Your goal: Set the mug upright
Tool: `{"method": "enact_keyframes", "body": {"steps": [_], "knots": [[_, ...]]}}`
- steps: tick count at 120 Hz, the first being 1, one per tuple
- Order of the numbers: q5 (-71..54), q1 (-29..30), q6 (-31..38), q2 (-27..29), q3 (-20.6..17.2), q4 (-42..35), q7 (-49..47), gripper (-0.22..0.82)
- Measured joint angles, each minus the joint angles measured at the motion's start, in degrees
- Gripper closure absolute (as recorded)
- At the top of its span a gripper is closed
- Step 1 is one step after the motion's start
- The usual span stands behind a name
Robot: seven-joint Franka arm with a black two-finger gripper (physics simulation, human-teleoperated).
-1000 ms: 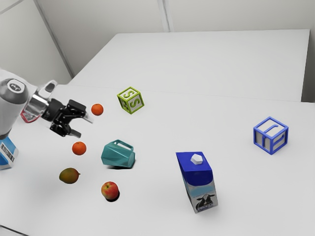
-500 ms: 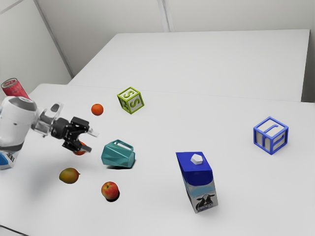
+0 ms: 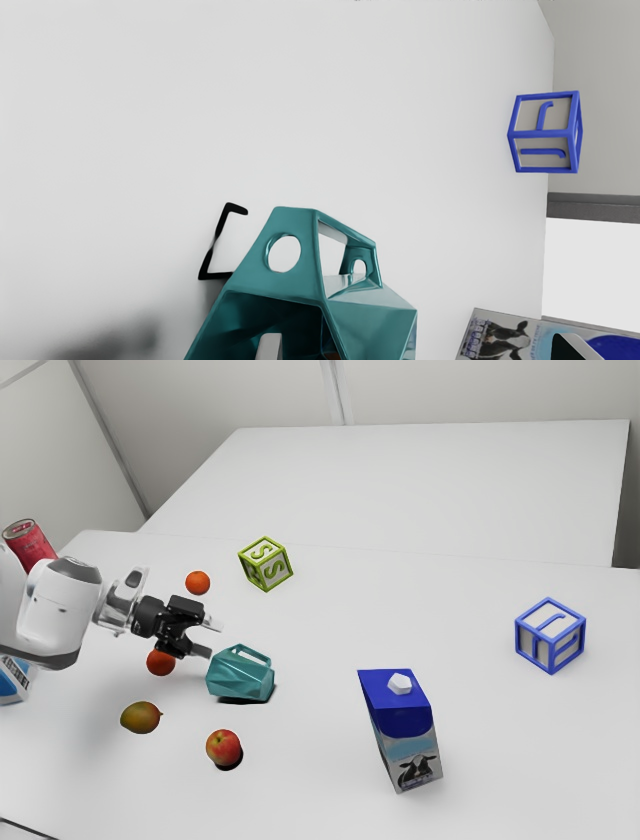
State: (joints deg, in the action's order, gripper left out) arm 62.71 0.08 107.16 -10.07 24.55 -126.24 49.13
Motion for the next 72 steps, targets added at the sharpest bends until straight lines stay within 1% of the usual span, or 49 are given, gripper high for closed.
{"method": "enact_keyframes", "body": {"steps": [15,44,72], "knots": [[0.16,0.54,0.39,-1.01,0.06,2.0,1.3,0.02],[1.16,0.4,0.71,-5.07,0.05,2.29,2.98,0.02],[1.93,-0.28,-0.95,-5.24,-0.82,1.73,4.1,0.02]]}}
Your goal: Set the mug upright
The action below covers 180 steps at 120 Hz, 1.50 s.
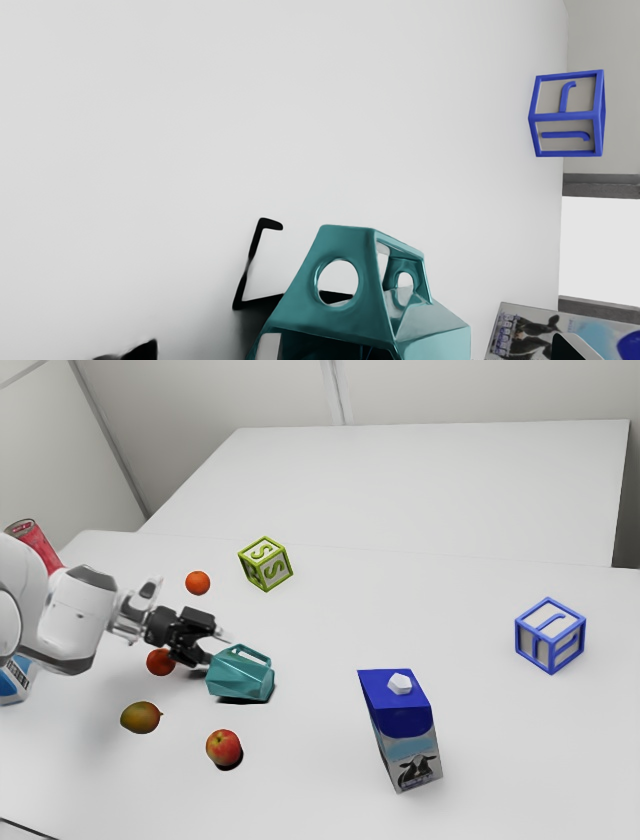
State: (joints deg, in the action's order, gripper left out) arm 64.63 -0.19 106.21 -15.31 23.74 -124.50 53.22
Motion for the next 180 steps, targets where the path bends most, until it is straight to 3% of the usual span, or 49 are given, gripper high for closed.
{"method": "enact_keyframes", "body": {"steps": [38,64,85,106,132,152,169,180], "knots": [[1.65,-0.24,-0.98,-0.42,-0.89,-0.85,0.95,0.05],[1.79,0.05,-2.11,-0.02,-0.81,-1.29,1.34,0.51],[1.69,0.26,-2.82,-0.06,-0.81,-1.83,1.53,0.67],[1.51,0.34,-2.91,0.38,-0.81,-1.77,1.58,0.74],[1.35,-0.08,-5.74,5.17,-0.74,2.67,0.42,0.78],[-9.06,-1.33,-4.76,4.69,-7.24,14.03,-3.01,0.79],[-29.06,-3.78,2.68,4.08,-13.58,16.37,-6.26,0.79],[-41.14,-4.78,8.79,3.44,-15.21,16.56,-8.84,0.79]]}}
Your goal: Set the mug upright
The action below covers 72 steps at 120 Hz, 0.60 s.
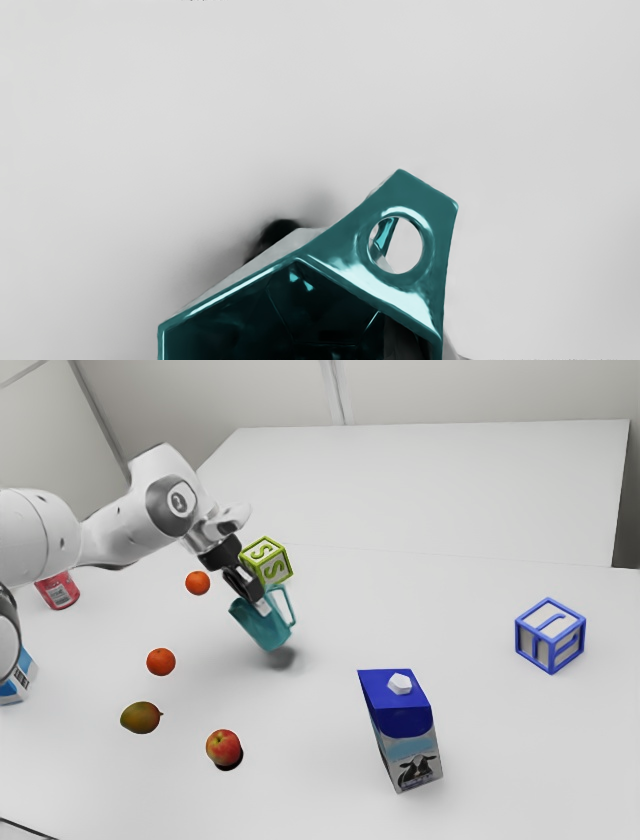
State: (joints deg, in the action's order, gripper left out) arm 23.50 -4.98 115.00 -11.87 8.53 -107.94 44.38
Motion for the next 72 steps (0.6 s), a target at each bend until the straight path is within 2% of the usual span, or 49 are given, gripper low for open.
{"method": "enact_keyframes", "body": {"steps": [20,36,72], "knots": [[-14.92,-0.56,10.88,-0.76,-1.58,-0.06,-5.95,0.79],[-19.66,-0.57,15.46,-1.7,-1.9,-0.51,-10.99,0.79],[-17.51,0.0,5.56,-0.78,-2.55,0.33,-20.65,0.79]]}}
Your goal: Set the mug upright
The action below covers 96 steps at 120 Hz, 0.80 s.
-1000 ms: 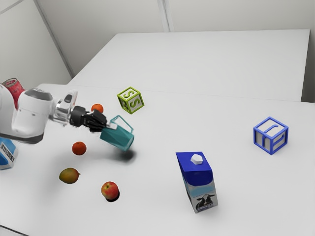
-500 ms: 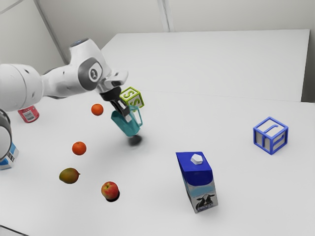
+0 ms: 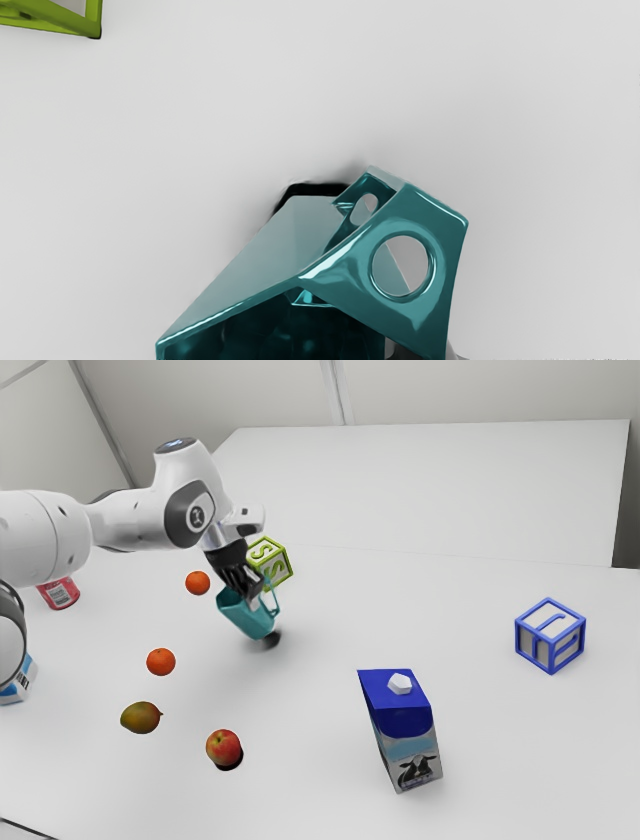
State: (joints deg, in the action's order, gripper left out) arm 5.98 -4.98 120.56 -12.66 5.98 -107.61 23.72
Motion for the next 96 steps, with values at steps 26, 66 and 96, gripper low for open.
{"method": "enact_keyframes", "body": {"steps": [26,66,96], "knots": [[0.9,0.22,-4.45,-0.38,-0.04,1.62,-4.6,0.79],[1.05,0.23,-8.28,-2.32,-0.01,2.66,-9.16,0.79],[1.2,0.24,-8.56,-3.08,0.0,2.65,-10.97,0.31]]}}
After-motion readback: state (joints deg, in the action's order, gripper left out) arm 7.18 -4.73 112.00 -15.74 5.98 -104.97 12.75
